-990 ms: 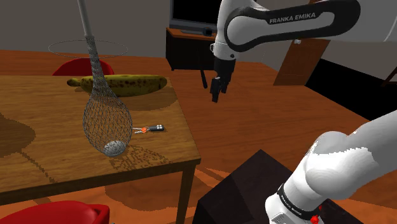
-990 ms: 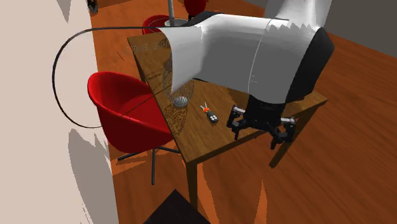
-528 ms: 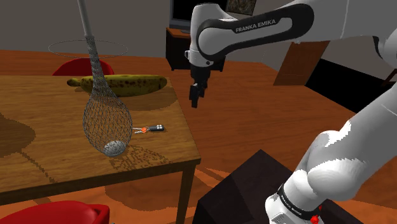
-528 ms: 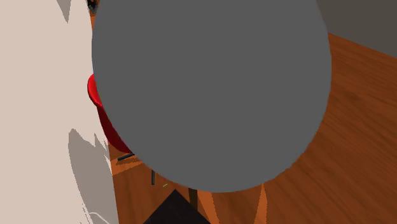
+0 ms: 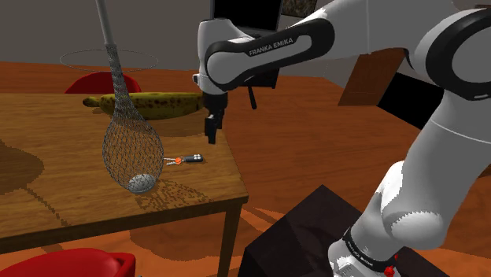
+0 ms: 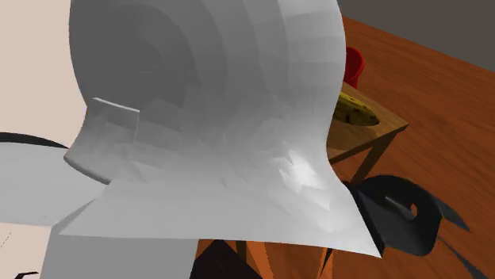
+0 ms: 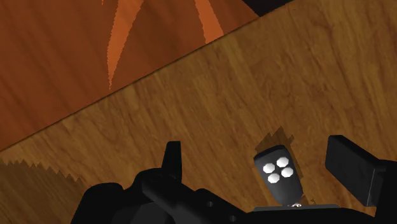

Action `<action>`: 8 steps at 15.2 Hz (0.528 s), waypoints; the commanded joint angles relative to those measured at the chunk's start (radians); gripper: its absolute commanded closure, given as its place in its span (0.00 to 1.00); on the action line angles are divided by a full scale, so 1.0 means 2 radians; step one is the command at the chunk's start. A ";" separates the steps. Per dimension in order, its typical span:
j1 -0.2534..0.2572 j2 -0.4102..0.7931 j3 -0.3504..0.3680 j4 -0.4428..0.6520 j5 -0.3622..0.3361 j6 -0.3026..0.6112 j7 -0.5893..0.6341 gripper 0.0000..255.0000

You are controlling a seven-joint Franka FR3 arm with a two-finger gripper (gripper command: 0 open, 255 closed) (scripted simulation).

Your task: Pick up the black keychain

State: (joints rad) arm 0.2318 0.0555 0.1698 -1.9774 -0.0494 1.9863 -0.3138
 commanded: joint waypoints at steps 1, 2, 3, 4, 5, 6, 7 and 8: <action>0.010 0.030 0.010 0.024 -0.004 0.005 -0.005 0.00; 0.015 0.045 0.013 0.037 -0.007 0.007 -0.008 0.00; 0.019 0.059 0.017 0.050 -0.010 0.008 -0.012 0.00; 0.024 0.074 0.021 0.063 -0.013 0.009 -0.015 0.00; 0.029 0.089 0.025 0.077 -0.017 0.010 -0.018 0.00; 0.034 0.104 0.028 0.091 -0.020 0.010 -0.021 0.00; 0.039 0.117 0.031 0.103 -0.024 0.011 -0.024 0.00; 0.039 0.119 0.031 0.100 -0.024 0.017 -0.024 0.00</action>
State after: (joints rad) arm 0.3041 0.2742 0.2287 -1.7938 -0.0934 2.0146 -0.3591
